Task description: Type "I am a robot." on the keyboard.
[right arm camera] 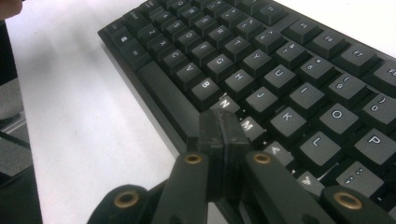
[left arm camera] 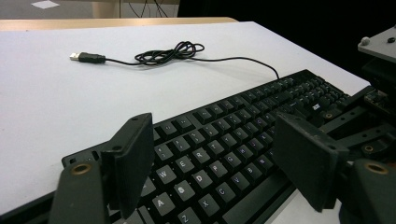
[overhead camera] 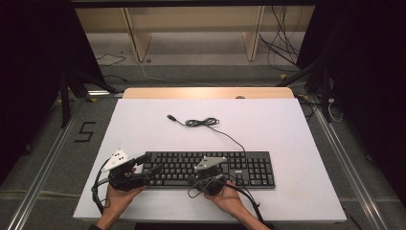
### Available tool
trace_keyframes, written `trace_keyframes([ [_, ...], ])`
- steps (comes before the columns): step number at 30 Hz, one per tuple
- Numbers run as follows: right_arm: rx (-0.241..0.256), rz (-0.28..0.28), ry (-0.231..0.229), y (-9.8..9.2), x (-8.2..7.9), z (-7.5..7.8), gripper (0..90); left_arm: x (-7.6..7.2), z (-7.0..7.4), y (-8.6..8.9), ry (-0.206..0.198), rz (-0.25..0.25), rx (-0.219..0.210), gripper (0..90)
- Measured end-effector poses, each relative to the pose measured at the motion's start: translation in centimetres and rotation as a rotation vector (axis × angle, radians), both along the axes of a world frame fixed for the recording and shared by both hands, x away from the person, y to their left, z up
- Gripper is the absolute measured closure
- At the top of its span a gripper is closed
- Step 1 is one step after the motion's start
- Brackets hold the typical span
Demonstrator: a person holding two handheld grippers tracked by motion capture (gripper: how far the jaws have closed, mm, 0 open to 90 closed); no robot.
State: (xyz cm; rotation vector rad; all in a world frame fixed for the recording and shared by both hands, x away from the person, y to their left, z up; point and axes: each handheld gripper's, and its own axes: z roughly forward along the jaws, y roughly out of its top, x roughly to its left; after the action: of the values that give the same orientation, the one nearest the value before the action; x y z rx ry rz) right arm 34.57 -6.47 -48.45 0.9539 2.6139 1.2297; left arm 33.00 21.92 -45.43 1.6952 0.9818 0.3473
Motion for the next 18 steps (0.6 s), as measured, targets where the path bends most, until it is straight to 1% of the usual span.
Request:
trace_keyframes([
  [4, -0.015, -0.004, -0.021, 0.2, -0.3, 0.0, 90.0, 0.0, 0.0, 0.0, 0.001, 0.001, 0.001, 29.1],
  [8, -0.011, -0.007, -0.013, 0.1, -0.2, 0.1, 90.0, 0.0, 0.0, 0.1, 0.002, 0.005, 0.004, 29.1],
  [11, 0.019, -0.018, 0.001, -0.2, 0.0, 0.2, 90.0, 0.1, 0.0, 0.1, 0.005, 0.006, 0.003, 29.2],
  [15, 0.064, -0.034, -0.009, -0.7, 0.0, 0.9, 87.4, 0.1, -0.1, 0.2, 0.011, 0.009, 0.002, 29.1],
  [18, 0.077, -0.045, -0.015, -1.1, 0.1, 1.1, 84.9, 0.1, -0.1, 0.1, 0.013, 0.01, 0.002, 29.1],
])
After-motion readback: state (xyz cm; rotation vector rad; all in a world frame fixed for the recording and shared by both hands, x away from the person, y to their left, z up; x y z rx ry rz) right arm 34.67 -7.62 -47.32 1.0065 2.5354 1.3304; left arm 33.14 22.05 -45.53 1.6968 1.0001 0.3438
